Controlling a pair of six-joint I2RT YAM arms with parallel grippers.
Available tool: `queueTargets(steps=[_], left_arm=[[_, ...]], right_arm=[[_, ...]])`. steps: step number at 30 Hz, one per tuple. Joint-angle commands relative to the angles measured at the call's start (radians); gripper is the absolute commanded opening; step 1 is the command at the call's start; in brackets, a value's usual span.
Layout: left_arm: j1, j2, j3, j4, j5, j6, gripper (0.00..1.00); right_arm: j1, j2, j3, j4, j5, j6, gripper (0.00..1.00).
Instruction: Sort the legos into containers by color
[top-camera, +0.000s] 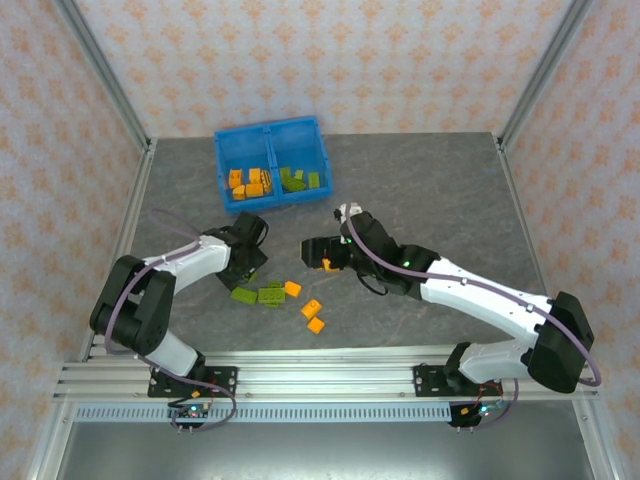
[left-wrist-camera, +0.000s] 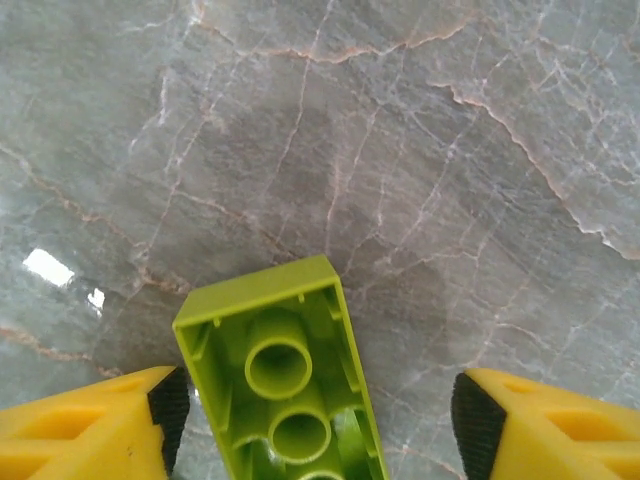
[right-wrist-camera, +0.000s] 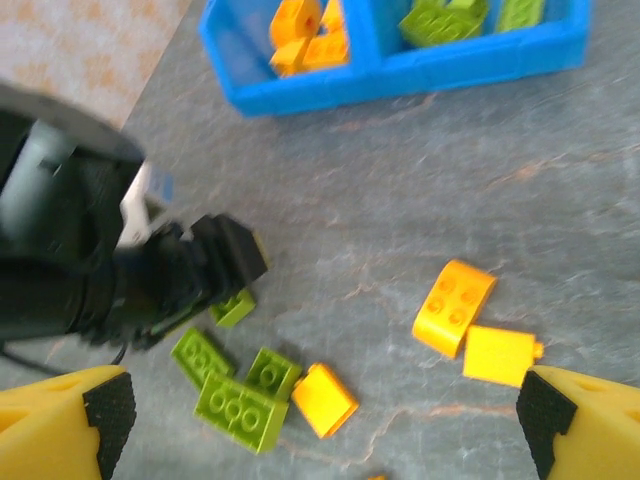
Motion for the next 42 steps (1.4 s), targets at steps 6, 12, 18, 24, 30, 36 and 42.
queueTargets(steps=[6,12,18,24,30,36,42], left_arm=[[0.016,0.012,-0.036,0.046,0.001,-0.017,0.52],[0.033,0.009,-0.037,0.046,0.032,-0.003,0.37],[0.007,-0.123,0.017,0.046,0.058,0.029,0.33],[-0.123,-0.090,0.305,-0.041,-0.107,0.146,0.33],[-0.133,0.147,0.647,-0.035,-0.211,0.288,0.31],[-0.127,0.484,1.094,-0.068,-0.255,0.414,0.31],[-0.094,0.743,1.405,-0.120,-0.221,0.354,0.33]], right_arm=[[0.007,0.048,0.020,-0.055,-0.259,-0.069,0.99],[0.007,0.055,0.026,-0.047,-0.213,-0.040,0.99],[0.007,0.024,0.024,-0.042,-0.175,-0.024,0.99],[0.006,-0.073,-0.027,0.018,0.027,0.016,0.99],[0.004,-0.158,-0.068,0.023,0.167,0.054,0.99],[0.004,-0.190,-0.074,-0.014,0.185,0.068,0.99],[0.003,-0.226,-0.093,-0.017,0.207,0.075,0.99]])
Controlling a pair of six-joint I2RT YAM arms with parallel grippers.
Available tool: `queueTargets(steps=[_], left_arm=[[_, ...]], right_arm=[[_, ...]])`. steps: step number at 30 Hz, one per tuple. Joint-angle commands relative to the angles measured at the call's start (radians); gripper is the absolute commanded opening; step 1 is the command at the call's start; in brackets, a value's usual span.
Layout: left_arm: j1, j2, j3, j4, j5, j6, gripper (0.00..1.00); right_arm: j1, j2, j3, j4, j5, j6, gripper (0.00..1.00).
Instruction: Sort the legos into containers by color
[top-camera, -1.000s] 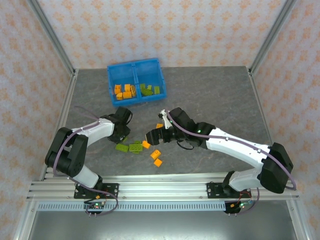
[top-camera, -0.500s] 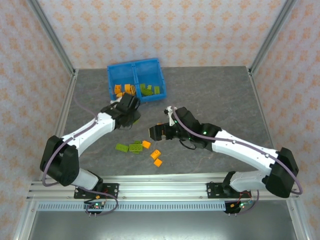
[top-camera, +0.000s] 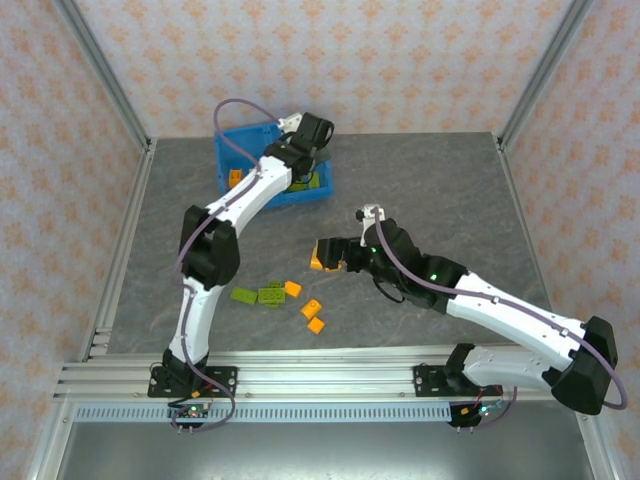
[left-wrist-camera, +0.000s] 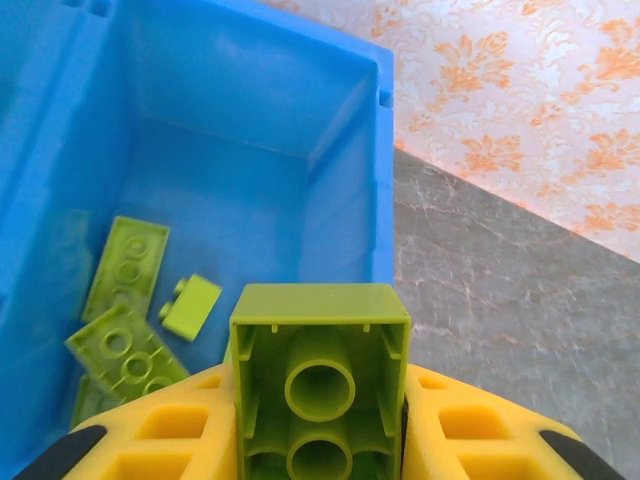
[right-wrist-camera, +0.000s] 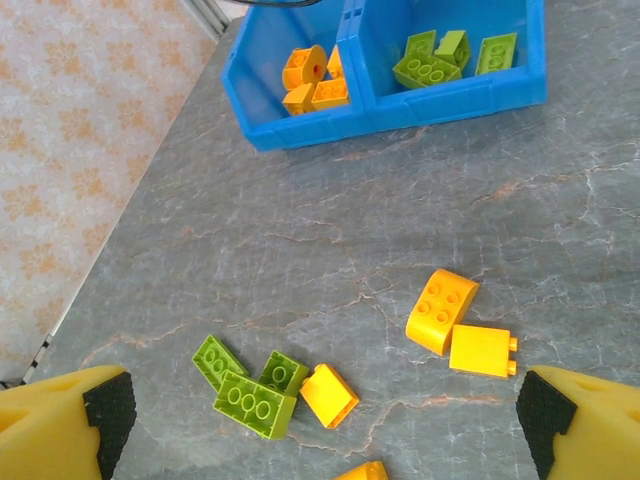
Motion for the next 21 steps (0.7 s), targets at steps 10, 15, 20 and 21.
queueTargets(steps=[10,15,20,21], left_arm=[[0.070,0.172,0.164,-0.044,0.089,-0.015,0.45],[0.071,0.126,0.158,-0.047,0.107,0.003,0.57],[0.061,-0.013,0.076,-0.052,0.140,0.007,0.58],[0.055,-0.067,0.029,-0.038,0.150,0.012,0.59]], right_arm=[[0.003,-0.055,-0.022,-0.030,0.051,0.007,0.99],[0.003,-0.049,-0.025,-0.017,0.045,0.013,0.99],[0.003,-0.039,-0.028,-0.020,0.063,0.024,0.99],[0.003,-0.034,-0.027,-0.030,0.076,0.029,0.99]])
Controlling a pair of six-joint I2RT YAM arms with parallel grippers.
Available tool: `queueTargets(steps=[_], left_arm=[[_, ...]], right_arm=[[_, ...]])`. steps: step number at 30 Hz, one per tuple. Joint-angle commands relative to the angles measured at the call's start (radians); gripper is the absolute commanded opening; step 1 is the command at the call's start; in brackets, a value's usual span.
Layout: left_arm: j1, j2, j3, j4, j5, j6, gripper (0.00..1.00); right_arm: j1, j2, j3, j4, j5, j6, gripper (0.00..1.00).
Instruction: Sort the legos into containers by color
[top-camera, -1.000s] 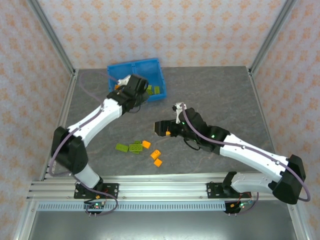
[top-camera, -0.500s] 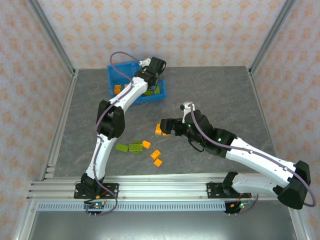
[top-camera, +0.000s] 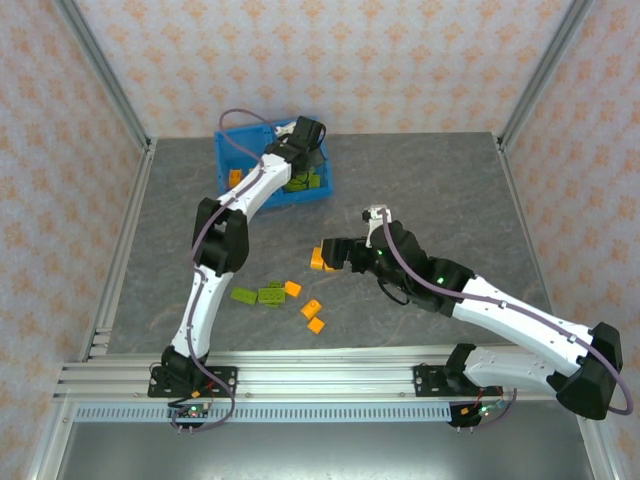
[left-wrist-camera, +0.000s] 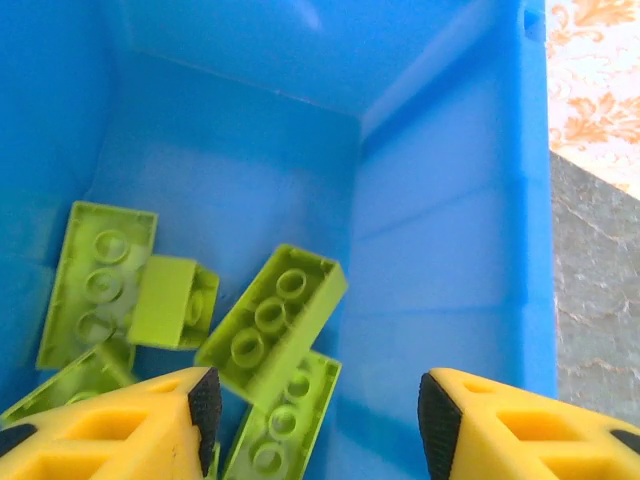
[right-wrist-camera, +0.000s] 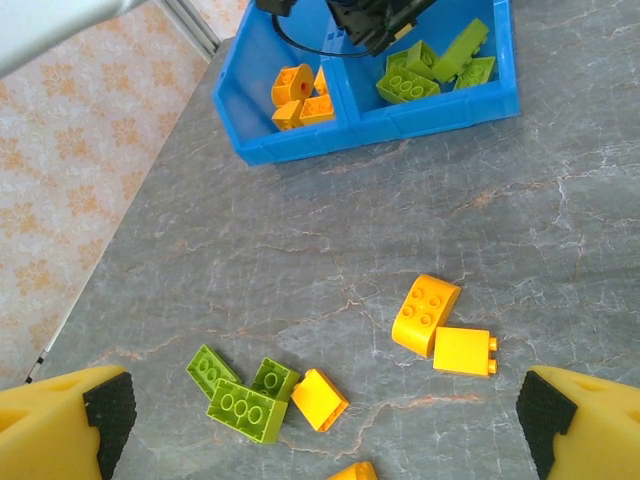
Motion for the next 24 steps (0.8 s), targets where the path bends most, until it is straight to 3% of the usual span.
queueTargets(steps=[1,6,10,14,17,21,24], left_arm=[[-0.020,-0.254,-0.108,0.015,0.031,0.023,0.60],[-0.061,-0.657,-0.492,0.153,0.087,0.092,0.66],[-0.089,-0.958,-0.752,0.151,0.096,0.249,0.72],[-0.092,-1.241,-0.976,0.089,0.138,0.482,0.81],[-0.091,-1.402,-1.074,-0.009,0.308,0.713,0.99],[-0.094,-1.546,-1.171,-0.124,0.628,1.022,1.00],[-0.097,-1.629,-1.265,-0.133,0.784,1.218,1.00]], right_arm=[[0.003,0.011,-0.012,-0.025,0.065,0.029,0.99],[0.003,0.117,0.046,-0.105,0.115,0.051,0.99],[0.001,0.259,0.117,-0.120,0.068,0.065,1.00],[-0.015,0.433,0.220,-0.162,0.070,0.106,0.88],[-0.036,0.575,0.305,-0.194,0.069,0.133,0.81],[-0.063,0.763,0.421,-0.238,0.084,0.152,0.73],[-0.068,0.868,0.506,-0.275,0.120,0.151,0.70]])
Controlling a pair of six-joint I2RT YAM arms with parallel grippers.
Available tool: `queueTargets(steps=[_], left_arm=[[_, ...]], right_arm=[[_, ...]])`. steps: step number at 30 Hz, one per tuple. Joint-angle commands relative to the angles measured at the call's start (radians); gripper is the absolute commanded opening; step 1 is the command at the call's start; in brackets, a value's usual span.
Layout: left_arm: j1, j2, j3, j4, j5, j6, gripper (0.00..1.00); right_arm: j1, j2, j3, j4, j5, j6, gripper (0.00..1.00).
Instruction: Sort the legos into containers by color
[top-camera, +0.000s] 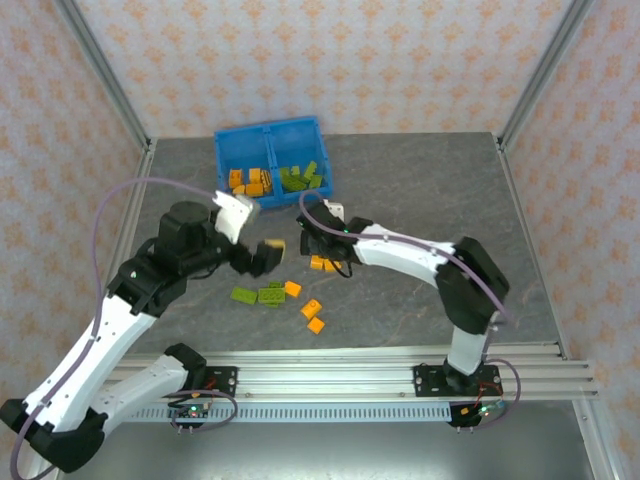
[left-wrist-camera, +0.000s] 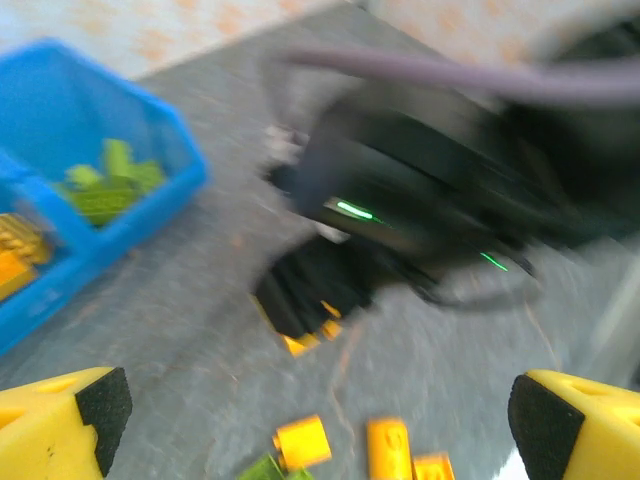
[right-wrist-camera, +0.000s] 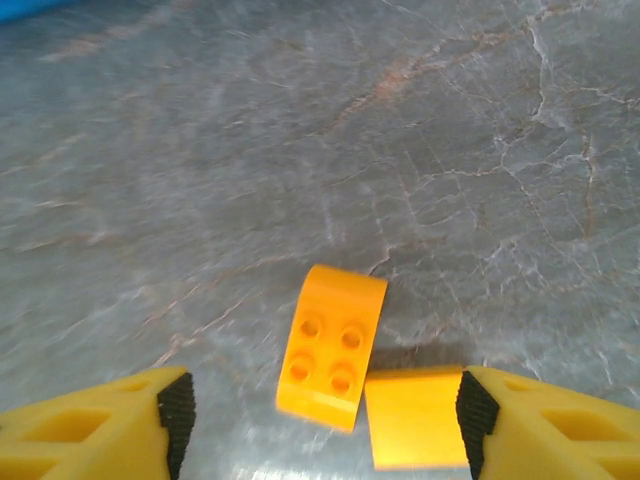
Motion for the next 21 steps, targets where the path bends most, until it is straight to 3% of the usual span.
queueTargets(steps=[1,5,11,17,21], left_arm=[[-0.005,-0.078,-0.088,-0.081,0.263,0.358,1.00],[-0.009,-0.145,-0.201,-0.077,0.270,0.515,1.00],[-0.026,-0.209,-0.312,-0.040,0.294,0.618,1.00],[-0.036,-0.200,-0.318,-0.073,0.243,0.672,1.00],[-0.057,-0.175,-0.327,-0.108,0.151,0.713,1.00]], right_arm=[[-0.005,0.088,0.091,-0.099,0.063,0.020,0.69],[-0.006,0.164,0.142,-0.127,0.062,0.033,0.65],[-0.006,0.233,0.172,-0.132,0.055,0.061,0.57],[-0.004,0.280,0.177,-0.134,0.018,0.077,0.49],[-0.004,0.282,0.172,-0.145,0.015,0.076,0.42]])
